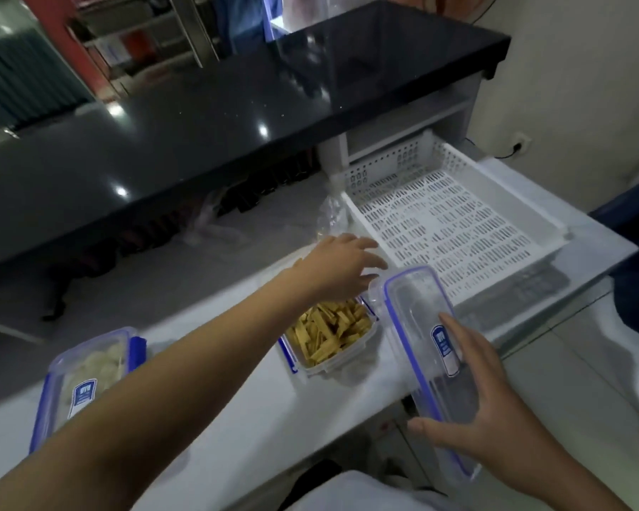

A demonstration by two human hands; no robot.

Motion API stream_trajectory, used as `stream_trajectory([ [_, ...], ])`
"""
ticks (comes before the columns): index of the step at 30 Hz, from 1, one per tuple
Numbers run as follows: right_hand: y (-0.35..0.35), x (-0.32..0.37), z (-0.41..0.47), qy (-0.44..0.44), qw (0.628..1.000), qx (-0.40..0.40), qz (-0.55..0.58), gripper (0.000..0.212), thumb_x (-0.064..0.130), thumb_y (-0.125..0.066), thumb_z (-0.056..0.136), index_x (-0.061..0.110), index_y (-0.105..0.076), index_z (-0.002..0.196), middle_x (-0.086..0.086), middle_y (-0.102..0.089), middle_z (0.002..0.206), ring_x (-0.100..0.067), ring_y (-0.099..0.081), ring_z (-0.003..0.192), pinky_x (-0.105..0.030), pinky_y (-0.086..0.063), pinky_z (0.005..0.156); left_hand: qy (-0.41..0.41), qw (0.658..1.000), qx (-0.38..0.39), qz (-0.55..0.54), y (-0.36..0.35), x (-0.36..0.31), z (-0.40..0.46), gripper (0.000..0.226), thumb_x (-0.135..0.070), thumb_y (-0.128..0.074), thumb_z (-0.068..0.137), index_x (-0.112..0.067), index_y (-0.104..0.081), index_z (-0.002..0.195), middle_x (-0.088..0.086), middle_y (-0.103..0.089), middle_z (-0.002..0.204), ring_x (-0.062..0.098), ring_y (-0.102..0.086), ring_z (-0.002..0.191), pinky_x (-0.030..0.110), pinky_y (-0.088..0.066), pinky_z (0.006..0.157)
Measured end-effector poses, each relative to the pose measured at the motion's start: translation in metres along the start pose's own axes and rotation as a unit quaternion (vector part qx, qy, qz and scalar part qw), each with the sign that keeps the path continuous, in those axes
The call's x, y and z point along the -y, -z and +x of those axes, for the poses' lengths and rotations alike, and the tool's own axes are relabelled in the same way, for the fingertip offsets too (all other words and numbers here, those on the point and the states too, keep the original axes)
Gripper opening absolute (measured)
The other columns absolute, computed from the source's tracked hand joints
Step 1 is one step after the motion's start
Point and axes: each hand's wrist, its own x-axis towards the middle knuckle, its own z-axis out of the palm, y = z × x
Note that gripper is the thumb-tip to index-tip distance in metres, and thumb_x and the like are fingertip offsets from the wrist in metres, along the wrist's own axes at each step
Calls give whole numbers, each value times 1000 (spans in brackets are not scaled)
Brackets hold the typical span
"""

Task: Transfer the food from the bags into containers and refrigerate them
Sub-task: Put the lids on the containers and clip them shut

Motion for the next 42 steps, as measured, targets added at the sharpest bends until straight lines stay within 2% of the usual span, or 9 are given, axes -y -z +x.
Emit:
stream_trajectory([
  [6, 10, 16, -7, -15, 999, -35, 38, 129, 76, -86, 32, 71, -16, 141, 32, -13, 156, 10, -25, 140, -39, -36, 109, 60, 979, 190, 28, -27, 44, 48, 53, -59, -24, 103, -38, -42, 148, 1, -30, 162, 33, -25, 148, 54, -19, 119],
  [11, 8, 31, -8, -48, 995, -61, 55, 129, 77, -85, 25, 74, -21, 136, 48, -22, 142, 29, -27, 125, -38, -38, 105, 171, 945, 223, -170, -28, 109, 74, 72, -66, -26, 100, -18, -40, 151, 10, -41, 156, 31, -38, 142, 46, -28, 115],
  [20, -16, 68, 6, -54, 996, -73, 22, 131, 78, -84, 24, 73, -18, 138, 43, -22, 146, 24, -26, 131, -32, -36, 103, 308, 936, 37, -169, -56, 204, 75, 78, -60, -43, 97, -22, -15, 159, 9, -5, 168, 34, -6, 153, 45, -12, 123],
  [23, -25, 73, 12, -50, 997, -60, 17, 134, 83, -80, 24, 71, -15, 140, 39, -16, 153, 12, -19, 143, -40, -31, 112, 254, 918, -36, -303, -41, 188, 42, 62, -43, -54, 100, -8, -40, 150, 20, -41, 153, 36, -39, 140, 39, -34, 111],
  [26, -31, 78, 17, -45, 997, -54, 7, 133, 82, -81, 24, 72, -16, 139, 37, -12, 155, 8, -15, 146, -42, -31, 114, 117, 903, -176, -374, -24, 155, -15, 47, -20, -58, 99, -22, -49, 146, 2, -43, 153, 14, -37, 141, 25, -30, 110],
  [29, -34, 79, 23, -58, 997, -41, -10, 132, 80, -83, 28, 73, -14, 140, 31, -8, 158, 2, -14, 148, -44, -31, 115, 145, 844, -242, -457, -34, 124, -67, 36, -15, -58, 98, -27, -62, 132, -13, -53, 142, 0, -43, 133, 21, -33, 109],
  [34, -40, 71, 30, -79, 995, -1, -53, 127, 80, -82, 33, 76, -10, 137, 35, 3, 158, 6, -4, 146, -35, -25, 110, 335, 674, -278, -597, -79, 66, -135, 35, -22, -61, 98, -40, -61, 128, -11, -57, 138, 13, -52, 127, 29, -48, 96],
  [40, -52, 59, 37, -95, 992, 37, -76, 121, 84, -79, 37, 77, -11, 136, 28, -5, 160, -3, -11, 149, -44, -27, 118, 381, 475, -152, -779, -103, 20, -162, 62, -31, -69, 92, -42, -38, 143, -5, -50, 142, 20, -59, 120, 43, -57, 92],
  [42, -53, 57, 39, -93, 991, 40, -86, 122, 82, -79, 38, 74, -11, 139, 33, -8, 154, -2, -16, 145, -39, -29, 114, 359, 449, -132, -808, -105, 20, -157, 66, -26, -71, 91, -39, -36, 145, 0, -58, 137, 22, -66, 114, 42, -61, 83],
])
